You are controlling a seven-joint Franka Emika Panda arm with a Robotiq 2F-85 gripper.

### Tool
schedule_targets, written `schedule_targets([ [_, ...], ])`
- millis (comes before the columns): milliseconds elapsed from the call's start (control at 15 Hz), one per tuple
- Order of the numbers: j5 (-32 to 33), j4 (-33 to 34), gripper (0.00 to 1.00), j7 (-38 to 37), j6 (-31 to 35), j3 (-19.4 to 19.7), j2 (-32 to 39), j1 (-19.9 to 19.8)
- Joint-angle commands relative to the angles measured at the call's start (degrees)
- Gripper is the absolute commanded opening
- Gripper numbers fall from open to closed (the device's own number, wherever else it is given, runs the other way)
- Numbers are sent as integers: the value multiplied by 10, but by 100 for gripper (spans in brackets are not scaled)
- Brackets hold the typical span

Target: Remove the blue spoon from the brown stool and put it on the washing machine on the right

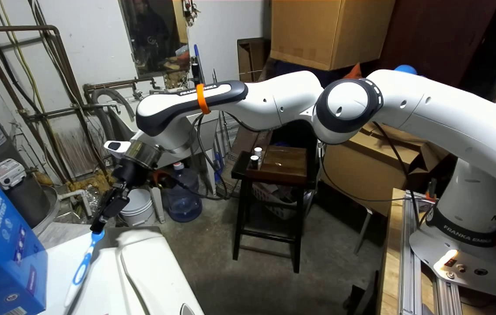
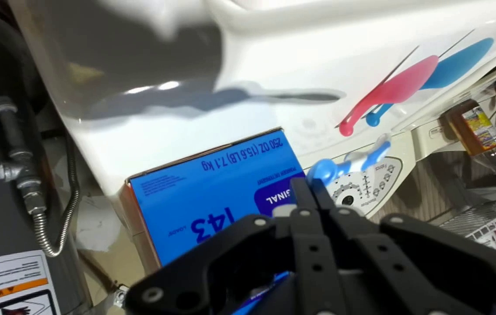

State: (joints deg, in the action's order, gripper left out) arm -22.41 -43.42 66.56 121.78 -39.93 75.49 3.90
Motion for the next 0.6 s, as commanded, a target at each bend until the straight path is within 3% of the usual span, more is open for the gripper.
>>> schedule_targets([
  [0,1,59,1,-40,-7,6,32,23],
  [533,20,92,1,-111,-11,57,44,58],
])
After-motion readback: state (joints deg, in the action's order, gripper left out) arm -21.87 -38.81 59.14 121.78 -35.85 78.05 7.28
